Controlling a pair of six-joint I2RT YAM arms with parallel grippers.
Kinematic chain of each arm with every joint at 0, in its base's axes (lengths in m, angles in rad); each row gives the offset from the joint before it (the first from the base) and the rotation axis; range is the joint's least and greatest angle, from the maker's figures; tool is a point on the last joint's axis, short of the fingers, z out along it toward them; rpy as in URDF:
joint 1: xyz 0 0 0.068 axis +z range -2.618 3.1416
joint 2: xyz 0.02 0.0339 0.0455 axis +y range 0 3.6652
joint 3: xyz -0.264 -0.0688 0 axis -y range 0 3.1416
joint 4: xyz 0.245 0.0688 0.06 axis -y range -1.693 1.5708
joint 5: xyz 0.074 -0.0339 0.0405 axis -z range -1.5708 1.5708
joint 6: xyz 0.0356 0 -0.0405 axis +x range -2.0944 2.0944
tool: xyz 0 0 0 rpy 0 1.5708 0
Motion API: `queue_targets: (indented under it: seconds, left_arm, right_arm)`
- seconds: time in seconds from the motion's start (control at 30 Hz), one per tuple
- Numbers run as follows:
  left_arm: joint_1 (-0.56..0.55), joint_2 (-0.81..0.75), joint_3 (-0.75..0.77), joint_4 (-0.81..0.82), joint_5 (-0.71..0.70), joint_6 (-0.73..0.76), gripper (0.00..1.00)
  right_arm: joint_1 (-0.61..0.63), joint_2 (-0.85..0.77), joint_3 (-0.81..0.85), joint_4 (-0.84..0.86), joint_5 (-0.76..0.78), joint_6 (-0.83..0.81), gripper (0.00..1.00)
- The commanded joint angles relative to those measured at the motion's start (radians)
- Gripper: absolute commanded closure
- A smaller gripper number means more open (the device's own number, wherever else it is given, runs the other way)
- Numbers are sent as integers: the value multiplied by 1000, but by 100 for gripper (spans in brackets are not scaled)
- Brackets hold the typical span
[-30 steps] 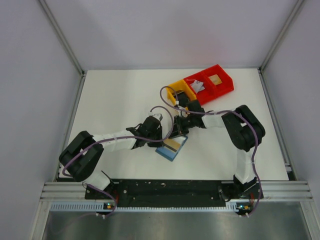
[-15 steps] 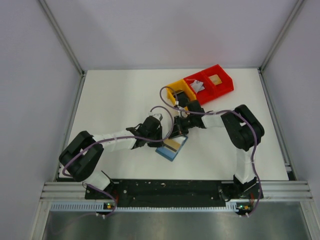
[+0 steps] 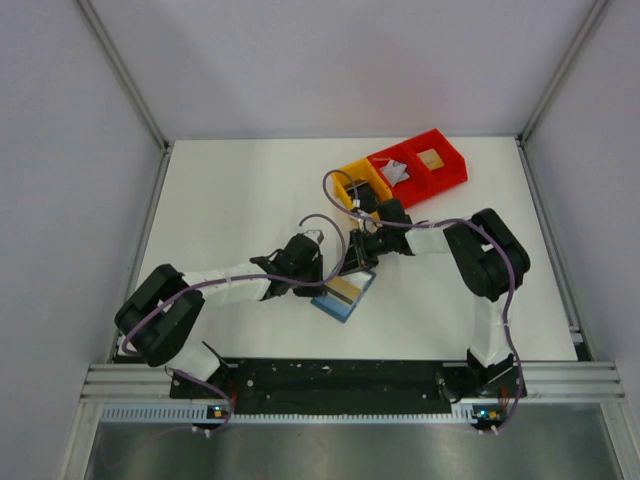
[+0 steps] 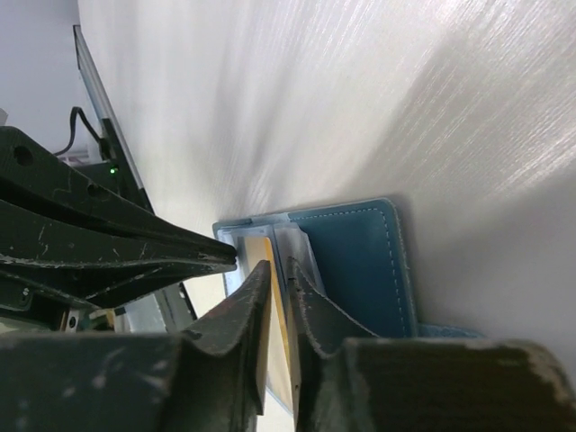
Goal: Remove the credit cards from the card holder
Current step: Remove the credit card from the card holder.
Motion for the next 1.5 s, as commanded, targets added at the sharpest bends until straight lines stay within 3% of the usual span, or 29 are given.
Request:
queue_targets:
  seconds: [0.0, 0.37, 0.63, 1.3, 1.4, 1.47]
  left_arm:
    - [-1, 20, -33, -113, -21, 28, 100]
    - [-1, 38, -26, -110, -21, 30, 100]
    - [-1, 58, -12, -130, -21, 34, 100]
    - [-1, 75, -6, -153, -2, 65, 100]
    - [-1, 2, -27, -114, -12, 47, 100]
    - [-1, -57, -35, -90, -15, 37, 100]
  right_arm:
    - [5, -20, 19, 37, -44, -2, 83]
    - [35, 16, 45, -23, -46, -50, 82]
    - [38, 26, 62, -39, -66, -66, 100]
    - [-27, 8, 73, -5, -20, -33, 100]
    - [-27, -1, 56, -3, -43, -31, 79]
    - [-28, -10, 39, -11, -46, -43, 74]
